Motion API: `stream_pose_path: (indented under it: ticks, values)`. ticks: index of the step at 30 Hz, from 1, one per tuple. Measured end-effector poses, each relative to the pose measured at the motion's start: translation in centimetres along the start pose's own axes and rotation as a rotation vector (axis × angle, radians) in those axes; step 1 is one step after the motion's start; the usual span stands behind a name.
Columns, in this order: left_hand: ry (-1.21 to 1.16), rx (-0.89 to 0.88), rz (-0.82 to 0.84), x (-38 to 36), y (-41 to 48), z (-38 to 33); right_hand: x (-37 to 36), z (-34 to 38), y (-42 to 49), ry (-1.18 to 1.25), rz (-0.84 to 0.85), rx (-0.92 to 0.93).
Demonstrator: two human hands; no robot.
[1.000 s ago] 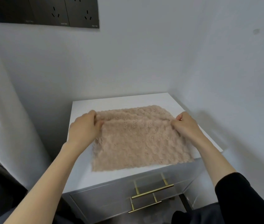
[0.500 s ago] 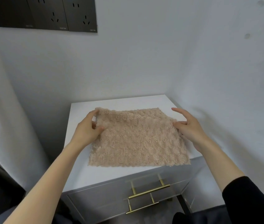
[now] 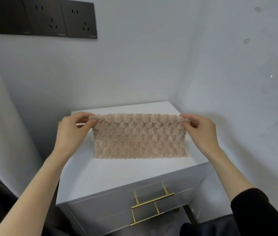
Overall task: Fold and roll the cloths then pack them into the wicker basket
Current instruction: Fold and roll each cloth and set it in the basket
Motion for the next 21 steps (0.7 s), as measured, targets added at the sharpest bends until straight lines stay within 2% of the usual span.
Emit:
stream_pose_path:
  ticks: [2,4,7,9,12,16,19,21]
  values:
    - [-0.029,0.017,-0.012,-0.1,0.1,-0.2,0.3,0.2,0.1,-0.017,-0.028,0.039]
    - [-0.155,0.077,0.001,-0.1,0.3,-0.3,0.3,0.4,0.3,-0.002,-0.06,0.022]
    - [-0.385,0.151,0.037,-0.3,0.4,-0.7,-0.1,0.7,0.6,0.202,-0.027,-0.086]
    - [-0.425,0.179,0.038,-0.7,0.4,-1.1,-0.5,1.0,0.5,0.337,-0.015,-0.146]
    - [-0.437,0.241,0.003,-1.1,0.3,-1.5,-0.9,1.3,0.4,0.381,-0.061,-0.175]
    - [-0.311,0.3,0.055,-1.5,0.4,-0.8,-1.6,0.7,0.7,0.385,-0.068,-0.271]
    - [-0.08,0.309,0.135,-2.4,0.8,0.4,-1.9,-0.9,1.3,0.29,-0.03,-0.391]
    - [0.052,0.295,0.18,-3.4,0.9,0.9,-2.2,-2.0,1.7,0.169,-0.032,-0.394]
Point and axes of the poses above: each hand's wrist, its own y-axis towards the middle knuckle, its own x-axis out of the back of the hand, z = x × y, the point moved 2 cm from there along y, towards the middle knuckle, and after that the axes turned 6 degrees about y, right-handed, at the moved point
